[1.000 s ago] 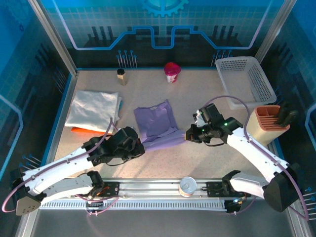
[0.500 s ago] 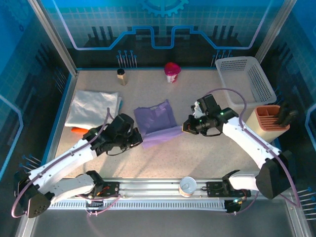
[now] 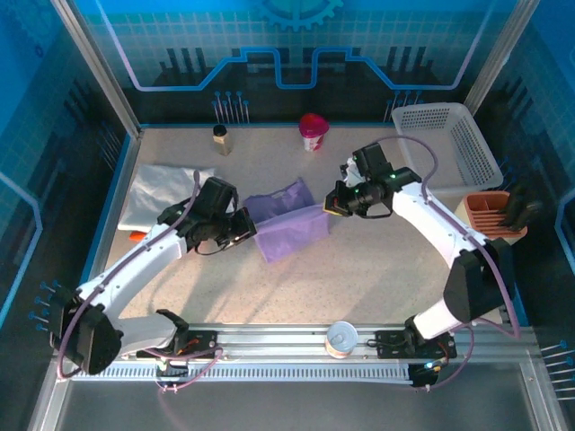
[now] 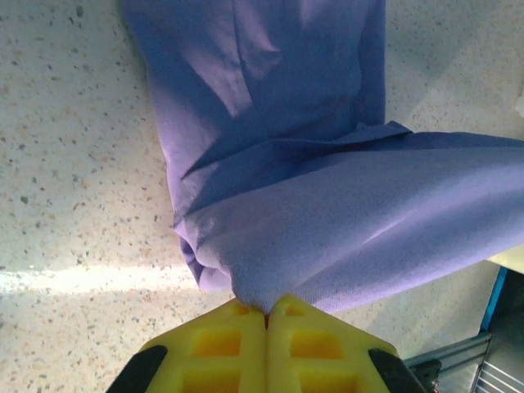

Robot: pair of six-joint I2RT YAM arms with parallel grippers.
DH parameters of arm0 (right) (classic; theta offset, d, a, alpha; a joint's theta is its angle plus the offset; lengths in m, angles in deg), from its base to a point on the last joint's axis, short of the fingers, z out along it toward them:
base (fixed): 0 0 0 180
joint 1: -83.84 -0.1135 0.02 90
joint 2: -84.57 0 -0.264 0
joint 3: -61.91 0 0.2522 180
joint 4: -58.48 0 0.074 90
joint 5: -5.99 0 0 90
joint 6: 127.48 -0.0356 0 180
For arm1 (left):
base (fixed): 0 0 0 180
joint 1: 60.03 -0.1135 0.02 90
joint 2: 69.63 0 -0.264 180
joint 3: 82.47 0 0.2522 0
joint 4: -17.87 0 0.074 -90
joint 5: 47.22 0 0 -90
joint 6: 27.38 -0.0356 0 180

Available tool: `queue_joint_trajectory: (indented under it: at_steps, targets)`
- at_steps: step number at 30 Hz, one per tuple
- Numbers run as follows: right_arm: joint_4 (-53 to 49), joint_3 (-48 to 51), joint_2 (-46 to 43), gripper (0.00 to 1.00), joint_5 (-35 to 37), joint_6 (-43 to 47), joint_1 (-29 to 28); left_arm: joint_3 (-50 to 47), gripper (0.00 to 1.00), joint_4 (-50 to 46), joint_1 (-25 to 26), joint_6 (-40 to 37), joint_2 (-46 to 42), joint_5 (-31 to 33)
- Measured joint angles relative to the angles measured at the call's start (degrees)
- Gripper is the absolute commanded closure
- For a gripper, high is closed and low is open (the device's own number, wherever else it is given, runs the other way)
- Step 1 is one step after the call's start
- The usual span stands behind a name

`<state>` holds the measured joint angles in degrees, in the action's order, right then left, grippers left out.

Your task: Fold and stack the t-shirts

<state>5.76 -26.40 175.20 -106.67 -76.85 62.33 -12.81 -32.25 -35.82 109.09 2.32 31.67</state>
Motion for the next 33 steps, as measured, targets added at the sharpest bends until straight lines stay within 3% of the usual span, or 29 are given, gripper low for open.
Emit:
queue_joint_trajectory:
  at_steps: [22, 33]
  targets:
    - [0.9, -18.0, 18.4, 1.00, -2.1, 3.0, 1.6, 9.3, 1.00, 2.8, -10.1, -10.5, 14.6, -4.1]
    - [2.7, -22.2, 25.5, 1.00, -2.5, 4.5, 1.7, 9.6, 1.00, 8.2, -13.2, -11.6, 21.4, -5.3]
